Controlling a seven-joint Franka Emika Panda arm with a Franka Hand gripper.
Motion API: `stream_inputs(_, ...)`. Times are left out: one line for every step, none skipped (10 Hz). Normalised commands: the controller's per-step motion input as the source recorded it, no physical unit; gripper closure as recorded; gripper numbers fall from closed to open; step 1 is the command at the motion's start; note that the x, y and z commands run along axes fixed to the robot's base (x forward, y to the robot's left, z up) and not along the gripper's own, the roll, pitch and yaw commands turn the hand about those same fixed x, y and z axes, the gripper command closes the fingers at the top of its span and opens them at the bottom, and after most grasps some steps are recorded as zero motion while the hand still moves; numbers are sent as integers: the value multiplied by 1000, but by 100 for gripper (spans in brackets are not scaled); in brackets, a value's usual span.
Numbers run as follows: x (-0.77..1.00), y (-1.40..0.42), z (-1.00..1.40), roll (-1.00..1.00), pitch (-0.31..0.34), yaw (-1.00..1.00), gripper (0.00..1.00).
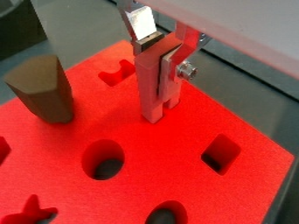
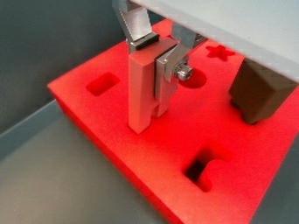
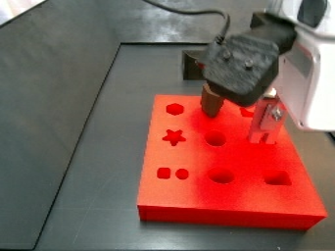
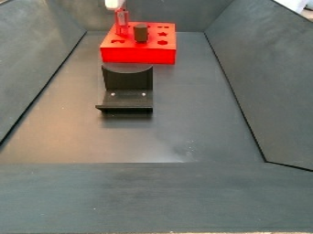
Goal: Pick up the double-square object. Move up. Place the double-square object on the fixture. Regrasp the double-square object. Move to above the board. Insert the double-square object.
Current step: Insert the double-square object.
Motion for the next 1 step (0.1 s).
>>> stream_inputs(0,0,0,0,0,0,100)
